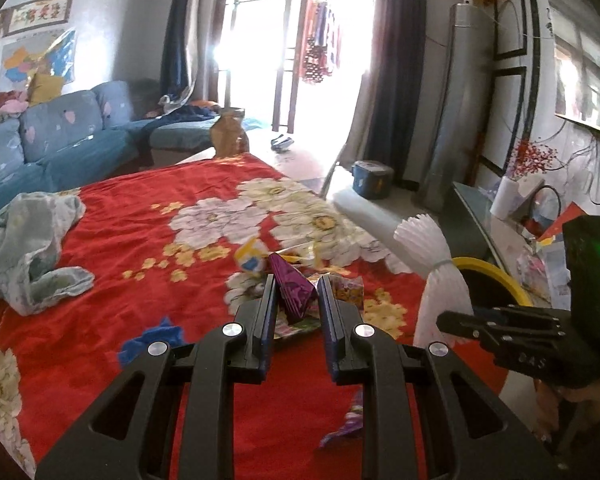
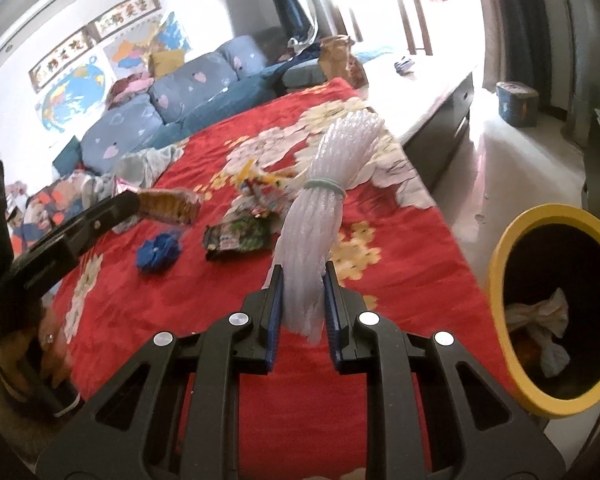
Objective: Collect trash
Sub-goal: 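Carry the foam bundle and purple wrappers with both tools over the yellow bin, then open both tools to drop the foam bundle and purple wrappers into the bin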
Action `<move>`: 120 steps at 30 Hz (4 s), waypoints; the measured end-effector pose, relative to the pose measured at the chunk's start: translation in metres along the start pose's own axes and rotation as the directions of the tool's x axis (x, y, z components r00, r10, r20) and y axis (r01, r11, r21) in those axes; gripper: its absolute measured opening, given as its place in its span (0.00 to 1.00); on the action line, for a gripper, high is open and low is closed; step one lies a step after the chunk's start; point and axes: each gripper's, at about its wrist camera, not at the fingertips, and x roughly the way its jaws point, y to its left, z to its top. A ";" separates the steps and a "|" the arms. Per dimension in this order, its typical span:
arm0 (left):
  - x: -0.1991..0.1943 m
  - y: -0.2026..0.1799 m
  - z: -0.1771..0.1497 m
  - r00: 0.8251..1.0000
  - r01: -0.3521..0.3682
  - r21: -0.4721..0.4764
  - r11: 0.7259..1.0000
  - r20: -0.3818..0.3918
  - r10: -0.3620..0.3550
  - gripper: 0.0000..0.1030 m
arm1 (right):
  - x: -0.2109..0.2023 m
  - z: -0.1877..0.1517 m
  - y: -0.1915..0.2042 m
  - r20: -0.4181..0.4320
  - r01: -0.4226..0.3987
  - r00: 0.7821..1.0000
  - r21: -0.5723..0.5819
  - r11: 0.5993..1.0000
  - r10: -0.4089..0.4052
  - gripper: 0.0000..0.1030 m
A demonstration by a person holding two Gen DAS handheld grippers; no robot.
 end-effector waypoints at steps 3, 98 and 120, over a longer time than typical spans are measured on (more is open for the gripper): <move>0.002 -0.010 0.002 1.000 0.021 0.010 1.000 -0.001 -0.021 0.19 | -0.005 0.003 -0.008 0.018 0.012 1.000 0.018 1.000 -0.012 0.13; 0.142 -0.255 -0.018 0.923 0.325 0.298 0.897 -0.306 -0.232 0.19 | -0.075 -0.047 -0.248 0.009 0.305 0.939 0.442 0.843 -0.345 0.15; 0.126 -0.216 0.005 0.953 0.242 0.163 0.956 -0.223 -0.203 0.91 | -0.090 -0.038 -0.225 0.098 0.316 0.915 0.432 0.845 -0.392 0.60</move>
